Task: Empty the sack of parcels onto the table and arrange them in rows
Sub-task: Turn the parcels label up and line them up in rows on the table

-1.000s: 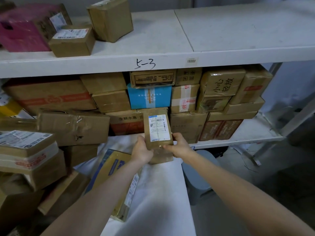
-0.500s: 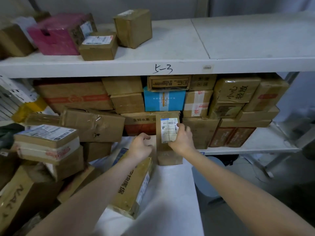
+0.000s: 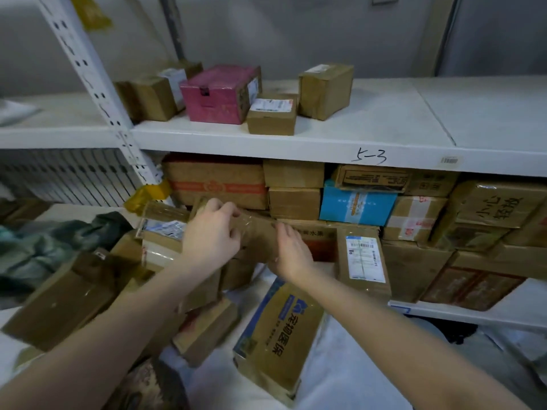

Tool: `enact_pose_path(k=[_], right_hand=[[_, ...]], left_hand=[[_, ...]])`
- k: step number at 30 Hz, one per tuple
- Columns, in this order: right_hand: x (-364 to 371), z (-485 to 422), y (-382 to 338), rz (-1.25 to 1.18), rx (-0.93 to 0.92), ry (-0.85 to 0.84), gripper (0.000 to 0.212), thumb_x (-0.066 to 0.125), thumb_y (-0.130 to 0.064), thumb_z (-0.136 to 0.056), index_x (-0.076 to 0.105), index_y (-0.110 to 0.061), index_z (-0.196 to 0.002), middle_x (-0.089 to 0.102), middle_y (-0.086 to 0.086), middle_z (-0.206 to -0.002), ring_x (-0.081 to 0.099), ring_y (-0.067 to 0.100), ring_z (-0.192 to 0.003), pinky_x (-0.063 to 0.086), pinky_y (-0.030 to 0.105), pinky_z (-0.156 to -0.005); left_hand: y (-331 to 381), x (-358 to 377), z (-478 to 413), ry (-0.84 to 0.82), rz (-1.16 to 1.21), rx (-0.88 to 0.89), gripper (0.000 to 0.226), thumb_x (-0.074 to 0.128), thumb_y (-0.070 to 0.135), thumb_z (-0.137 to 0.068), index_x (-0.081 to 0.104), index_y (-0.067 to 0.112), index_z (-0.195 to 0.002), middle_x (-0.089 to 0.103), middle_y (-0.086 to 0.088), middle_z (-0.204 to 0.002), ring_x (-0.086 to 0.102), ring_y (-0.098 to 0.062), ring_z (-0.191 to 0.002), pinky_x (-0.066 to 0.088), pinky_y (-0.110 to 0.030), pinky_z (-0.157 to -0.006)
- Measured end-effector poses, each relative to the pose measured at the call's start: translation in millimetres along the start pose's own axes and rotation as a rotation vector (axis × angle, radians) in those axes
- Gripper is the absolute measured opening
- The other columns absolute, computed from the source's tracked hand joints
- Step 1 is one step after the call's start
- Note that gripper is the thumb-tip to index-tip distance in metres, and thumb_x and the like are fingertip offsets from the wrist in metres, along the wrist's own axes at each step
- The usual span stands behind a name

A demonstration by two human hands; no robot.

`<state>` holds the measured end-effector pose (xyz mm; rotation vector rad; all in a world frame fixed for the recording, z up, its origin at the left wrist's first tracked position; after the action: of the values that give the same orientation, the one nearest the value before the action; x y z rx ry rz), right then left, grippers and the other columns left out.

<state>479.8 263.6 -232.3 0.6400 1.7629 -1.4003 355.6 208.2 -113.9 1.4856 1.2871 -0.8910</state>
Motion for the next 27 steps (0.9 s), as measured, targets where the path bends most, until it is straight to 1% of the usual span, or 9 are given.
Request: enact_pose_path(k=[4,7,10,13,16,18,20,22,27], right_hand=[[36.1,-35.0,-34.7,0.219,-0.102,-0.004,0.125,0.085,-0.023,-0.069,-0.008,-0.024,-0.152,0.010,0.006,-0.159,0.016,0.027,-0.145,0.023,0.044,-0.116],[61.3,-53.6,-40.2,0.352,-0.132,-0.002,0.138,0.085,-0.026,-0.068,-0.031,-0.026,-0.144,-0.004,0.004,-0.160,0.003,0.026,-0.148,0.013,0.050,-0.117],[80.9,-64.1,-39.8,0.404,-0.115,-0.020,0.144,0.084,-0.034,-0.069,-0.042,-0.024,-0.138,-0.009,0.007,-0.160,-0.002,0.028,-0.149,0.008,0.052,-0.117],[92.8,-68.0,-41.0,0.437,-0.105,-0.011,0.144,0.084,-0.041,-0.067,-0.041,-0.024,-0.138,-0.008,0.009,-0.160,-0.003,0.029,-0.149,0.007,0.053,-0.117],[98.8,-69.1,-39.8,0.434,-0.070,0.015,0.135,0.080,-0.037,-0.072,-0.038,-0.026,-0.138,-0.004,0.013,-0.160,-0.002,0.031,-0.149,0.009,0.054,-0.117],[96.3,-71.0,-43.0,0.432,-0.064,0.078,0.131,0.080,-0.032,-0.071,-0.028,-0.025,-0.144,0.010,0.015,-0.158,0.010,0.033,-0.147,0.015,0.055,-0.115],[91.6,-74.5,-45.6,0.409,-0.070,0.147,0.126,0.081,-0.023,-0.070,-0.016,-0.025,-0.150,0.024,0.015,-0.152,0.026,0.034,-0.140,0.026,0.057,-0.110],[91.0,-75.6,-42.9,0.346,-0.054,0.125,0.131,0.083,-0.025,-0.068,-0.020,-0.032,-0.148,0.020,0.011,-0.150,0.024,0.033,-0.137,0.035,0.056,-0.106],[60.6,-67.7,-36.5,-0.141,0.066,0.147,0.139,0.090,-0.033,-0.058,-0.014,-0.032,-0.150,0.006,0.009,-0.153,0.010,0.034,-0.142,0.026,0.052,-0.111]], left_hand=[[-46.2,11.7,0.5,-0.204,-0.146,-0.108,0.053,0.063,0.039,-0.084,0.049,0.020,-0.131,0.050,-0.008,-0.127,0.046,-0.030,-0.122,0.044,-0.046,-0.102],[-65.6,34.2,6.8,-0.441,-0.262,-0.096,0.066,0.065,0.047,-0.081,0.043,0.024,-0.138,0.044,-0.008,-0.137,0.036,-0.032,-0.134,0.027,-0.052,-0.114],[-79.8,35.8,7.9,-0.485,-0.315,-0.022,0.072,0.069,0.047,-0.078,0.041,0.027,-0.141,0.043,-0.007,-0.140,0.035,-0.032,-0.135,0.029,-0.050,-0.112],[-91.1,35.8,10.6,-0.475,-0.349,0.015,0.082,0.073,0.048,-0.075,0.034,0.026,-0.144,0.039,-0.009,-0.142,0.034,-0.032,-0.135,0.030,-0.049,-0.112],[-97.2,40.6,16.9,-0.457,-0.411,0.035,0.101,0.078,0.052,-0.068,0.022,0.028,-0.148,0.031,-0.011,-0.148,0.026,-0.034,-0.140,0.022,-0.052,-0.115],[-102.5,42.3,20.2,-0.437,-0.422,0.043,0.106,0.079,0.053,-0.067,0.017,0.028,-0.149,0.028,-0.011,-0.150,0.023,-0.034,-0.142,0.017,-0.052,-0.117],[-111.1,41.9,22.0,-0.427,-0.407,0.024,0.102,0.077,0.051,-0.069,0.018,0.029,-0.149,0.028,-0.011,-0.150,0.023,-0.033,-0.142,0.017,-0.052,-0.117],[-120.5,38.4,22.6,-0.401,-0.347,-0.025,0.091,0.073,0.049,-0.075,0.022,0.029,-0.148,0.031,-0.009,-0.147,0.027,-0.031,-0.140,0.020,-0.052,-0.117],[-140.8,23.8,21.2,-0.255,-0.231,-0.148,0.062,0.062,0.046,-0.082,0.042,0.024,-0.136,0.045,-0.005,-0.132,0.041,-0.027,-0.129,0.032,-0.046,-0.112]])
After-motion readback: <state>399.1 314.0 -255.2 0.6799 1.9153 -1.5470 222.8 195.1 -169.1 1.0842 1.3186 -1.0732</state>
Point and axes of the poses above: each hand's wrist, its own z-axis away from the middle knuckle, its own x-axis out of the palm, y = z × x, the point moved 9 cm from there along -z, towards the middle knuckle
